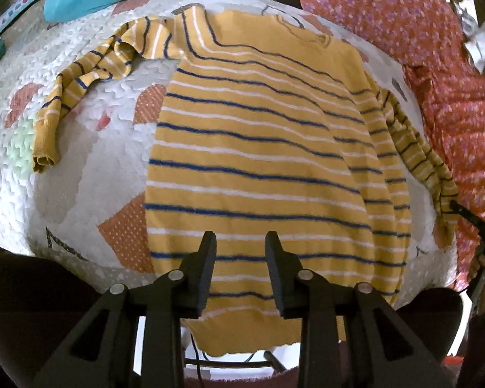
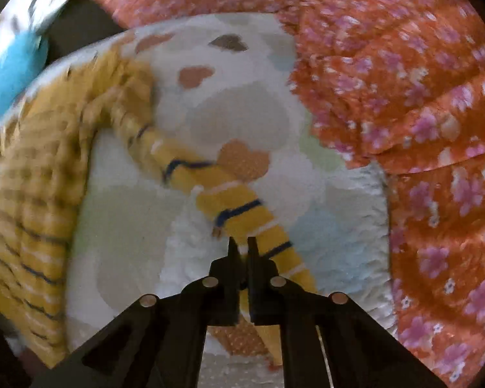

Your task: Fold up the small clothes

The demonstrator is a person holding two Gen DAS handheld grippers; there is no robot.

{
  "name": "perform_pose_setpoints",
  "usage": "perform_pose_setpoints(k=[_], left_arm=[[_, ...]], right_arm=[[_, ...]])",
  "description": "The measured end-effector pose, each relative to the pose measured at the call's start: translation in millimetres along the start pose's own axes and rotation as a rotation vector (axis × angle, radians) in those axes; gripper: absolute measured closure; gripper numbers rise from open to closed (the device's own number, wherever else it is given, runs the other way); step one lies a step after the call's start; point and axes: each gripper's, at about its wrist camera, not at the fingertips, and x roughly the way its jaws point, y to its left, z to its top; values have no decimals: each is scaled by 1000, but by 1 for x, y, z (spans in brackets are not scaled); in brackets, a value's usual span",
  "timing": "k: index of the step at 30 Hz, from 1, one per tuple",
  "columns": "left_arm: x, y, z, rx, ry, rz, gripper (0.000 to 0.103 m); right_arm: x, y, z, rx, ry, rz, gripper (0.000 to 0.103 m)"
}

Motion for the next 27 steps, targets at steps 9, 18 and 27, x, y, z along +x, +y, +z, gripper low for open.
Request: perform_pose_setpoints(k=[9,18,27], left_arm=[[-2,15,63,-18,-68,-66,72],[23,50,117,-74,-107,-107,67],[37,133,119,-239,-117,-112,66]], right_arm=[[-94,-113,59,549,-249,188,99],[-69,9,100,522,-156,441,99],[28,261,156,262,30,592,99]])
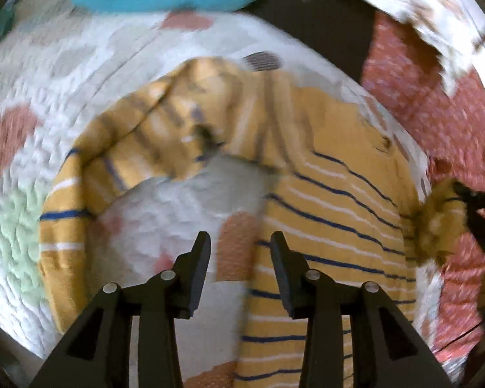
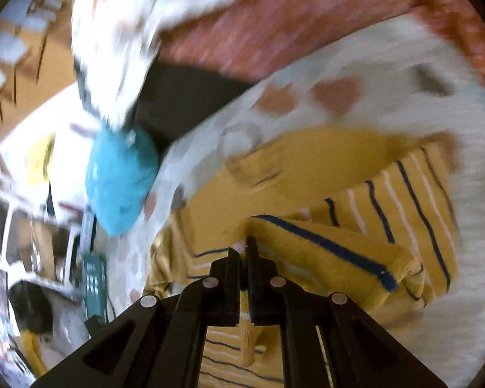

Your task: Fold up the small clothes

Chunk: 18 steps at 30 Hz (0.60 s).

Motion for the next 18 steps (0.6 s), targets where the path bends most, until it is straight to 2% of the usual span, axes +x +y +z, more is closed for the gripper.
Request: perform_pose_setpoints(k=[4,8,10,11,12,14,16,18], left_arm=[[-11,19,12,-65,-40,-36,65],[-12,23,18,-91,-47,-57,62],[-11,27,21,-104,-42,-61,62],[-12,31,24,-113,-40,-65,62],[-13,34,24,-123,-41,-71,62],[-16,42,27,-156,-48,-74,61],[-20,50,30,-195,-59,-65,61],[-28,62,32,-238,-90,-26,61]], right_arm=[[103,43,-9,-38,121,-9,99],[166,55,-20,-14,197,28,92],[175,57,-23,18,190,84,90],[170,60,-25,13,173,111,82],[162,65,-26,-7,148,129,68],[145,73,-24,-48,110,126,49],[128,80,-25,-101,87,84,48],[124,81,-28,-135,102,51,48]])
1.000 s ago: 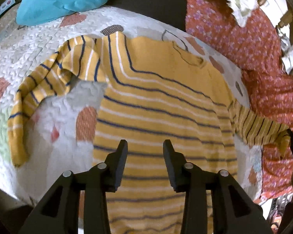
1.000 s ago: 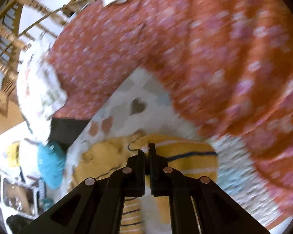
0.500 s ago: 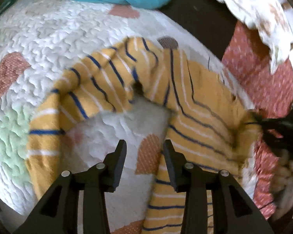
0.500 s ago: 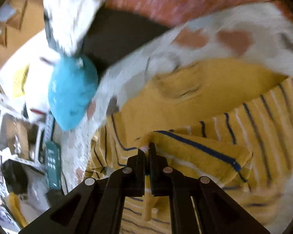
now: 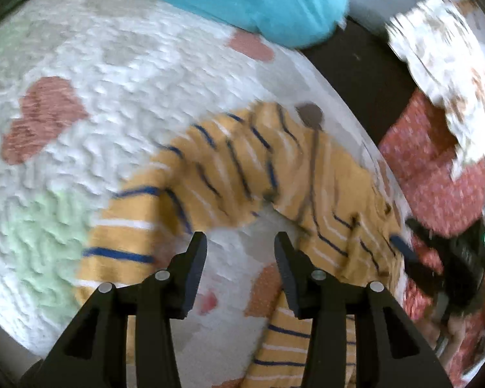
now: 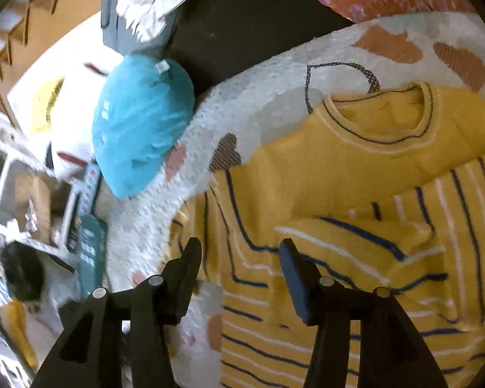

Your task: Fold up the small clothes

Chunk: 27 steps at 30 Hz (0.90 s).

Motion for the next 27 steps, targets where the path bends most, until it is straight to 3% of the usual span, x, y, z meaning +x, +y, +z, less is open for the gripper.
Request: perform_pose_setpoints(k=[6,7,9,11,17,22,27], left_arm=[[-47,58,19,-203,-188,139,61],[-57,72,20,-247,-218,169,61],[-74,100,22,-339,-265,197,61],[-86,121,22,-411,-293,220,61],[-113,164,12,-591,-350,224,61],[-145,197,2,-682,-433,236,61],[-167,224,-8,-762,-495,239,60]], right_arm=[[42,-20,-28,75,147,-119,48],[43,-15,-33,66,129,-129,48],[37,13,-42,-19,64,-125,48],[43,45,-52,-123,70,-110,48],[98,158,-112,-506,204,-40,48],[154,218,-157,-668,272,3,47],[191,259,-200,-882,293,5,40]])
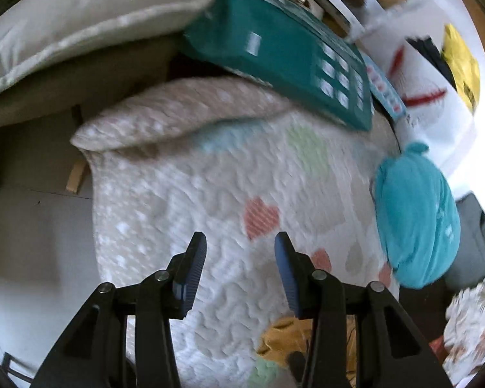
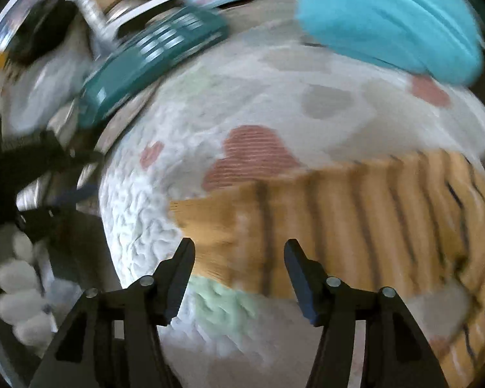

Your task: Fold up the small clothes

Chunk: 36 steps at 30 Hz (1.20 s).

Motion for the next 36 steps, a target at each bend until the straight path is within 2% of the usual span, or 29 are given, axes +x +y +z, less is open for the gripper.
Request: perform_pose_setpoints(k=[4,5,7,8,9,10,11,13,17,18,23,26,31,36], left_arm=[[4,9,4,-37,24,-7,60],[7,6,3,-38,32,-9,60],[9,0,0,-16,41,-9,60],[10,-4,-2,0,42,-8,60],[9,-7,-5,14,45,-8,58],[9,-13,-9,35,52,-10,58],[10,-18,-13,58,58,-10,58],[11,-30,-22,96,65,-13,58],[19,-62,-54,206,119,-40,54],[23,-77,-70,265,149,-52,54],[32,-131,-143,496,260,-119,53],[31,-158,-186,652,280,-143,53],[34,-179,-231,831,320,-156,53],[45,-184,-246,874,354,-127,53]], right_arm=[[20,32,-1,-119,3,-18,36],[23,37,-2,-142,-3,-37,31],[35,49,-4,-203,-9,-118,30],[42,51,-5,-223,5,-171,41],[45,48,-4,-226,14,-208,62],[39,42,-2,-189,-8,-213,71],[30,31,1,-117,-17,-210,87],[2,7,5,13,-74,-167,88],[-88,-60,-7,242,-227,-168,88],[-108,-76,-15,296,-253,-173,88],[-207,-197,-91,614,-325,-277,88],[-248,-259,-146,822,-363,-332,88],[-282,-322,-206,1019,-399,-419,88],[-273,-344,-231,1072,-354,-472,88]])
